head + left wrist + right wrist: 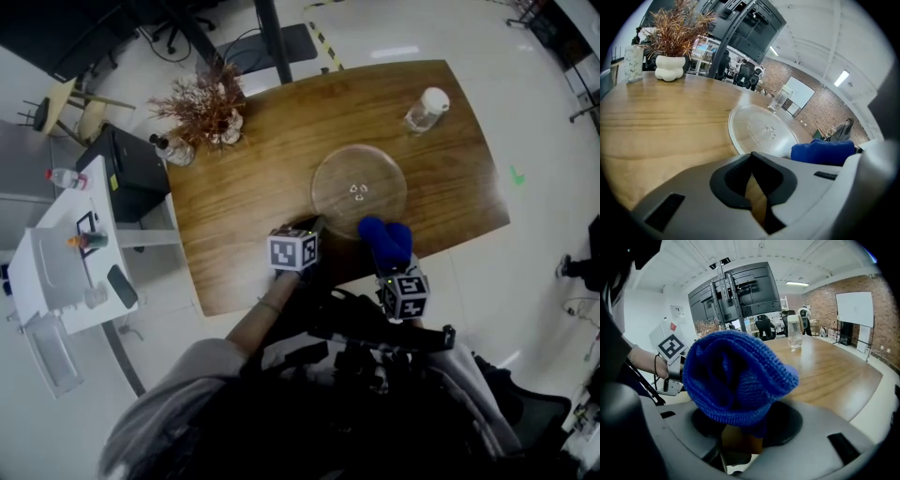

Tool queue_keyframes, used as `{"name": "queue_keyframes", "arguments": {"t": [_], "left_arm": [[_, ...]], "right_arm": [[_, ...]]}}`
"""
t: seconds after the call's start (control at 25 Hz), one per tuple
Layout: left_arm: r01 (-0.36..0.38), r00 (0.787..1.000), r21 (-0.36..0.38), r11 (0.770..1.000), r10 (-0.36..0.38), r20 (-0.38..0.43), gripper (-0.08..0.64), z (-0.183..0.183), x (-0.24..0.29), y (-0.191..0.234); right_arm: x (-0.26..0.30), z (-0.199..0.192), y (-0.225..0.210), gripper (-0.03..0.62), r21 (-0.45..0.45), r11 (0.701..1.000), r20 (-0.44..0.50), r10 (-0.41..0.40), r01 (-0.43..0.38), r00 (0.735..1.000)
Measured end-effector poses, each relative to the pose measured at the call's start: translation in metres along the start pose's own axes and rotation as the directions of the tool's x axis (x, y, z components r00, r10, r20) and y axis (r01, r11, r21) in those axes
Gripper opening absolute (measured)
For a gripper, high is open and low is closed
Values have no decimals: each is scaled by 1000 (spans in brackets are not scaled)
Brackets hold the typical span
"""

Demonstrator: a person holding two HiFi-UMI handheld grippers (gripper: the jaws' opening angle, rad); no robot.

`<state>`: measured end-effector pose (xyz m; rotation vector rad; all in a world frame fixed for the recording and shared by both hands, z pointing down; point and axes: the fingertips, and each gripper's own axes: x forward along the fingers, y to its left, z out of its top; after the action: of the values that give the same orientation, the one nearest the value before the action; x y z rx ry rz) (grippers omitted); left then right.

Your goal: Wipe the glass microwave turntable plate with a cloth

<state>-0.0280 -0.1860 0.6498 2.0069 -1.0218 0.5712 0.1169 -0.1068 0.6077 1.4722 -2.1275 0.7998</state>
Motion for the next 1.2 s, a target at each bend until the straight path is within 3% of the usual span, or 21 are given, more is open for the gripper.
{"name": "queue_keyframes", "arguments": {"t": [0.36, 0.48, 0.6, 0.72, 1.2], "left_arm": [[-8, 999, 53, 999, 6, 35, 0, -1, -3, -4], [-2, 998, 55, 998, -2, 67, 0, -4, -7, -6], [18, 999, 67, 998, -21, 50, 0, -14, -9, -14], [33, 999, 70, 997, -36, 36, 0, -23, -14, -20], [53, 988, 130, 990, -71, 136, 0, -45, -48, -68]], "right_arm": [[-3, -1, 4, 195, 45, 999, 13, -11, 10, 1000], [-6, 6, -6, 195, 101, 995, 57, -29, 23, 998], [-13, 14, -8, 195, 151, 988, 88, -31, 18, 996], [-22, 11, -6, 195, 136, 991, 94, -25, 12, 995], [-69, -14, 2, 192, 97, 995, 131, 21, -34, 991]]}}
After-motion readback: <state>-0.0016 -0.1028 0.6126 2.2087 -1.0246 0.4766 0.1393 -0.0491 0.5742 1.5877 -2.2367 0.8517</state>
